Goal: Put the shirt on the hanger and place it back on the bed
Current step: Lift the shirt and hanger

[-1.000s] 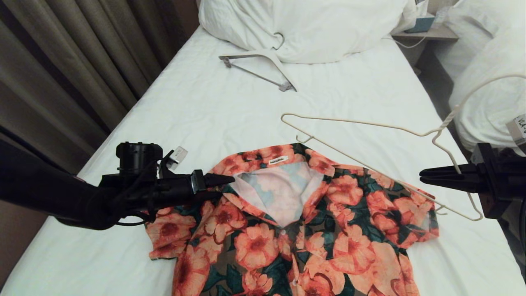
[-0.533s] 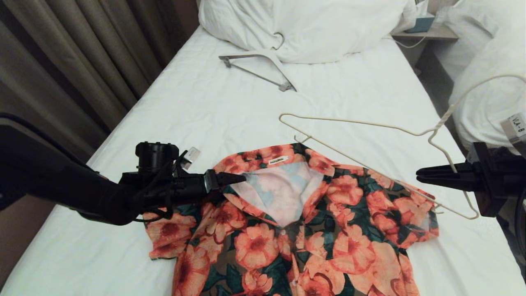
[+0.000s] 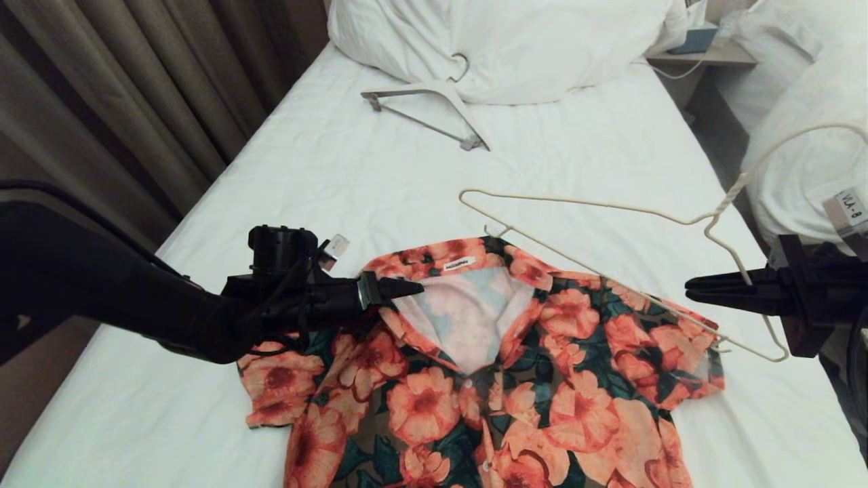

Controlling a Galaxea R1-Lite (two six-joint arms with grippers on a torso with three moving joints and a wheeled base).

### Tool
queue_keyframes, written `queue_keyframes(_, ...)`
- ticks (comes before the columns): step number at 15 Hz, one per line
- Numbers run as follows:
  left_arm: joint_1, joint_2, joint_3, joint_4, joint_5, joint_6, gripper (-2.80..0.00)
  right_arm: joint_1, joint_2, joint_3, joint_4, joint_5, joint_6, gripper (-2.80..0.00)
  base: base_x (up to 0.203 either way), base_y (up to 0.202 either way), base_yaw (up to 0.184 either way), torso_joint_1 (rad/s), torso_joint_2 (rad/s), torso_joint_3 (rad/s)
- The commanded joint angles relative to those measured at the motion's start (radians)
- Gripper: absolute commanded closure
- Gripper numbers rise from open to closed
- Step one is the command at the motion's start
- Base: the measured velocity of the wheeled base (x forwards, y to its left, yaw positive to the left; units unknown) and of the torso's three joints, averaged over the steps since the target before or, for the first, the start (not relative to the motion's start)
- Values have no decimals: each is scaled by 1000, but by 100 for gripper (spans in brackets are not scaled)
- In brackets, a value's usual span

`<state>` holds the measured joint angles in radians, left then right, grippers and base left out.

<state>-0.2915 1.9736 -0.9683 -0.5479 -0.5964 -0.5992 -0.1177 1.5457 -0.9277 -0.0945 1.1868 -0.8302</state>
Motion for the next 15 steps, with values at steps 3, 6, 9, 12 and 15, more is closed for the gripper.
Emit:
queue_keyframes(3, -2, 19, -6, -6, 1, -1, 0, -2, 1, -3, -1, 7, -4, 0, 0, 0, 0, 0, 0, 0)
queue_keyframes(6, 6, 24, -4, -44, 6, -1, 0, 3, -1, 7, -1, 7, -4, 0, 0, 0, 0, 0, 0, 0)
queue_keyframes(9, 16, -16, -5, -65, 35, -1, 0, 4, 0, 15, 5, 5, -3, 0, 0, 0, 0, 0, 0, 0)
queue_keyframes(12, 22, -141, 3, -8, 38, 0, 0, 31, 4, 39, 5, 7, -3, 0, 0, 0, 0, 0, 0, 0)
queue_keyframes(15, 21, -286, 1, 139, 39, 24, 0, 67, 11, 56, 1, 5, -6, 0, 0, 0, 0, 0, 0, 0)
